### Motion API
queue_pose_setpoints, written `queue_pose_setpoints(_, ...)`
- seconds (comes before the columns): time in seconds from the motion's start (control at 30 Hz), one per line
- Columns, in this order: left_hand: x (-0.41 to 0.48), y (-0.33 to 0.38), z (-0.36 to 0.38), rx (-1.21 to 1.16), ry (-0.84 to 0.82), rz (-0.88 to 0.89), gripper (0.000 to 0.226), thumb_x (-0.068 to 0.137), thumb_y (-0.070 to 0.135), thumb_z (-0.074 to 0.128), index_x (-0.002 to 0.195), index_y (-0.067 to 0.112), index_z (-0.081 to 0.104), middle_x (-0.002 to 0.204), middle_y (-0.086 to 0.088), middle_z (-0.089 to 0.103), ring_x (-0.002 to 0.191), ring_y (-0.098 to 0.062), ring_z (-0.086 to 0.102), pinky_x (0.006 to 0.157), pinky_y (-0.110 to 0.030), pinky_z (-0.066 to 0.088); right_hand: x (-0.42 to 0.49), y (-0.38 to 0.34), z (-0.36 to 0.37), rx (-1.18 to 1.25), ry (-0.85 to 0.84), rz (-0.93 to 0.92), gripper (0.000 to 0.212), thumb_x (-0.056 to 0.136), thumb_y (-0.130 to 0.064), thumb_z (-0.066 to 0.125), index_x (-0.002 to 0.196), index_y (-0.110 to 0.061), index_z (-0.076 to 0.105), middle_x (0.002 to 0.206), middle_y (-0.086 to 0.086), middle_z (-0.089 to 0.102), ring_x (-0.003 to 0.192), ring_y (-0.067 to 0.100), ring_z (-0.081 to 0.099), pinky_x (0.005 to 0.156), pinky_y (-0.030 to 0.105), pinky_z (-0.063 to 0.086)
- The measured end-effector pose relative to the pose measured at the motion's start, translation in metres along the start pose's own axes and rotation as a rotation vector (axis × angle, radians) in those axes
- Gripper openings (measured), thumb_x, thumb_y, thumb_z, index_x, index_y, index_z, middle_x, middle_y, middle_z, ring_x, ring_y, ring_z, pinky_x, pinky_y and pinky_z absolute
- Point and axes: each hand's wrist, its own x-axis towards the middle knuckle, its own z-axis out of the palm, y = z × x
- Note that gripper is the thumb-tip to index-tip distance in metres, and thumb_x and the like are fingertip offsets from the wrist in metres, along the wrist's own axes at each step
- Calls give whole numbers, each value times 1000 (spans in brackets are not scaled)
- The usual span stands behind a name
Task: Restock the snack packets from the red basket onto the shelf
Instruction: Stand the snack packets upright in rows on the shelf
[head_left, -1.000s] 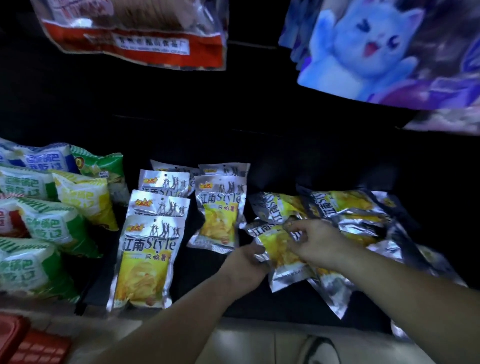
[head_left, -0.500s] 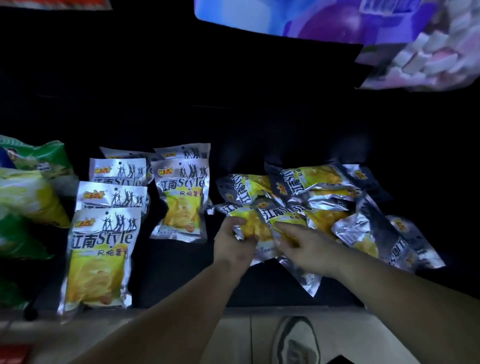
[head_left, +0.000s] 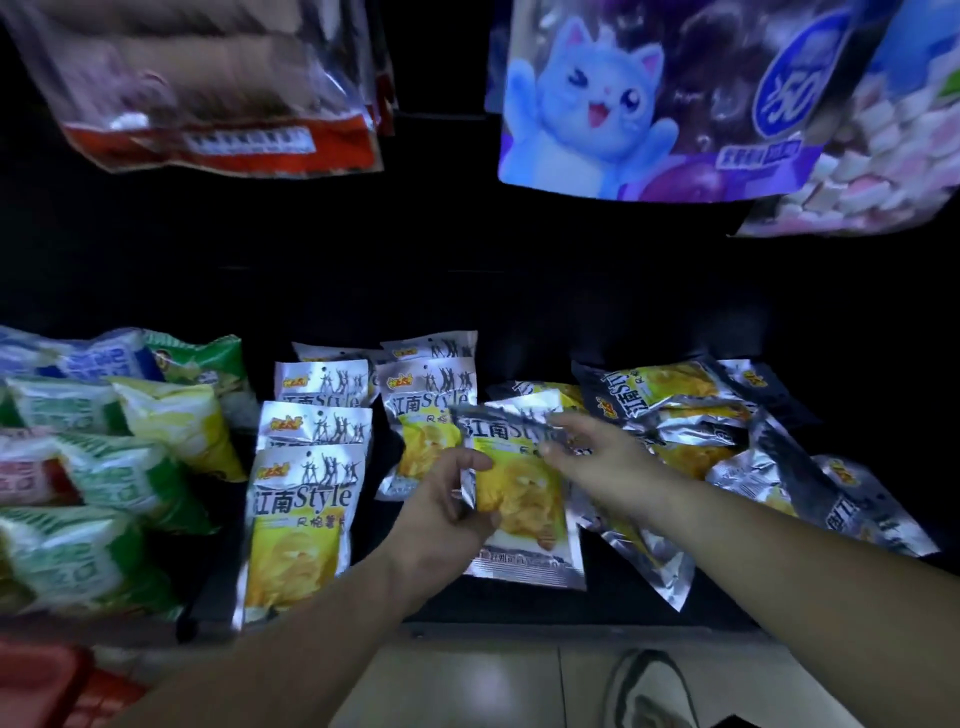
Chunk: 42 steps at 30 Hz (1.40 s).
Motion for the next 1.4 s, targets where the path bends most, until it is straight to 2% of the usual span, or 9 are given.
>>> queue_pose_setpoints(0.13,-10,2,-25,-8,-18,-18,43,90,3,72,108,39,57,75,-25,57,64,-23,47,61,-38,43,4,-29,32,190,0,48,53,82,-28,84,126,-46,60,128,-3,50,112,18,56,95,31,51)
queue_pose_setpoints(0.2,-11,-2,-34,-27,70,-46,37,87,6,76,101,37,60,62,-10,57,57,-22,47,54,-36,43,4,-40,43,189,53,13,48,84,-16,82,122,-39,62,120,-1,53,100,15,58,73,20,49)
queue_pose_setpoints(0.3,-8,-10,-42,-83,232,-127,19,91,11,73,97,28,67,82,-12,68,60,-26,61,49,-36,56,13,-49,57,147,66,-10,50,85,-11,80,121,-37,60,100,-2,57,76,10,57,57,18,46)
queue_pose_setpoints(0.47,0,-37,-61,290,342,-87,15,93,20,66,99,32,60,76,2,61,52,-11,53,50,-23,44,29,-53,95,80,50,-23,54,88,-9,76,129,-40,56,111,1,61,74,15,63,60,24,54)
queue_pose_setpoints(0.7,10,-69,-71,537,372,-32,35,89,17,58,123,27,64,126,0,54,104,-24,60,83,-38,56,66,-29,139,2,103,5,48,92,-8,69,123,-42,55,82,-5,53,52,19,54,51,33,49)
queue_pose_setpoints(0.93,6,-89,-55,624,277,-47,64,87,28,67,147,37,48,144,5,39,128,-18,50,98,-33,51,80,-21,147,55,163,66,45,94,-4,61,125,-36,54,100,-3,59,66,15,57,55,26,43)
queue_pose_setpoints(1.07,7,-101,-43,604,222,-90,74,87,33,66,152,46,35,156,3,22,140,-22,41,102,-34,50,79,-21,144,70,109,16,46,95,-16,67,133,-38,54,137,4,55,99,18,61,73,26,47)
queue_pose_setpoints(1.23,10,-104,-35,543,201,-138,82,85,45,70,154,51,26,161,14,6,140,-18,43,102,-34,50,82,-16,129,-40,-31,-46,47,95,-25,70,139,-34,57,146,2,51,125,21,53,91,28,42)
queue_pose_setpoints(1.4,7,-99,-42,547,258,-121,76,90,44,70,154,48,31,159,7,18,133,-15,50,95,-29,52,80,-13,106,-315,-53,-79,44,96,-32,65,139,-34,57,120,-6,64,82,12,64,80,34,54)
